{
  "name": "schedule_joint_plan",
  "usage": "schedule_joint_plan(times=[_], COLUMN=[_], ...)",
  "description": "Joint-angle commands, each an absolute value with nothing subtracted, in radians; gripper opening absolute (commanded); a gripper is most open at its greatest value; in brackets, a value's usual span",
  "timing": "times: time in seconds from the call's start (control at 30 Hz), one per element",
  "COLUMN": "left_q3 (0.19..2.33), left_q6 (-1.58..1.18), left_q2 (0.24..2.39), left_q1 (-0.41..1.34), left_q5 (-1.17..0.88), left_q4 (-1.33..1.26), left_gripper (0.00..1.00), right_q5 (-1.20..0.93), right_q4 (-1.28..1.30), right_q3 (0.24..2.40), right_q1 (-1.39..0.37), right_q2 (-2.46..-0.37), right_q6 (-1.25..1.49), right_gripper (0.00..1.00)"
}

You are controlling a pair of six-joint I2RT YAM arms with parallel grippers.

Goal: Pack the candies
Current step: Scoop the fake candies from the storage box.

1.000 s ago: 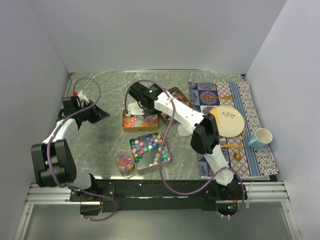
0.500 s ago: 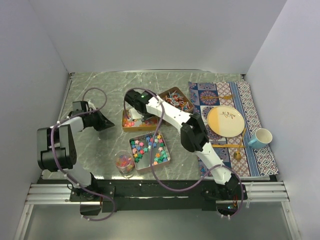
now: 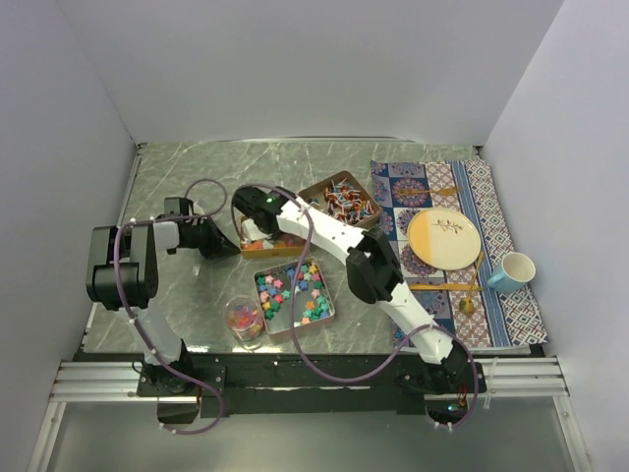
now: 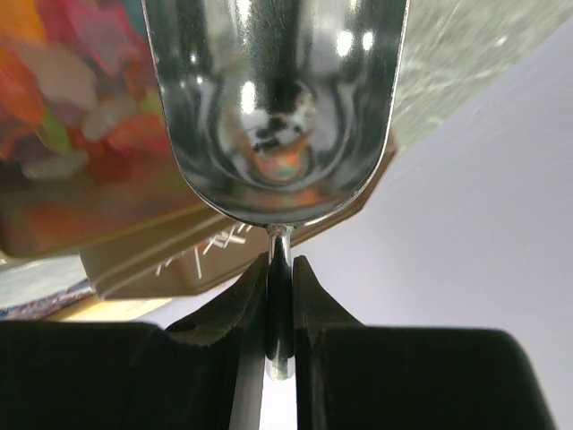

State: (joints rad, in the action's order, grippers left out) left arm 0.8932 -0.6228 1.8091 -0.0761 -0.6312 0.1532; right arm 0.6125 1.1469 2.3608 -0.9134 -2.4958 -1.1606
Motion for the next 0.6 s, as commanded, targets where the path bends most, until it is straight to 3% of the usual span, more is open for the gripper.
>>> schedule_joint_plan(times=[0.0, 0.57], left_q3=[0.927, 1.003], left_q6=[-0.641, -0.606], left_q2=[1.815, 1.849], left_q1=[-0.054, -0.044], left_q5=[-0.666, -0.669], left_q4=[0.129, 0.166], left_gripper=[0.01, 0.01], right_q5=[0.578, 0.252], right_q4=[1.124, 1.045], right_q3=[2.353, 2.261], right_q1=[-0.957, -0.931], right_q2=[-2.523, -2.493], right_q6=[-1.292, -1.246], right_gripper=[0.0, 0.0])
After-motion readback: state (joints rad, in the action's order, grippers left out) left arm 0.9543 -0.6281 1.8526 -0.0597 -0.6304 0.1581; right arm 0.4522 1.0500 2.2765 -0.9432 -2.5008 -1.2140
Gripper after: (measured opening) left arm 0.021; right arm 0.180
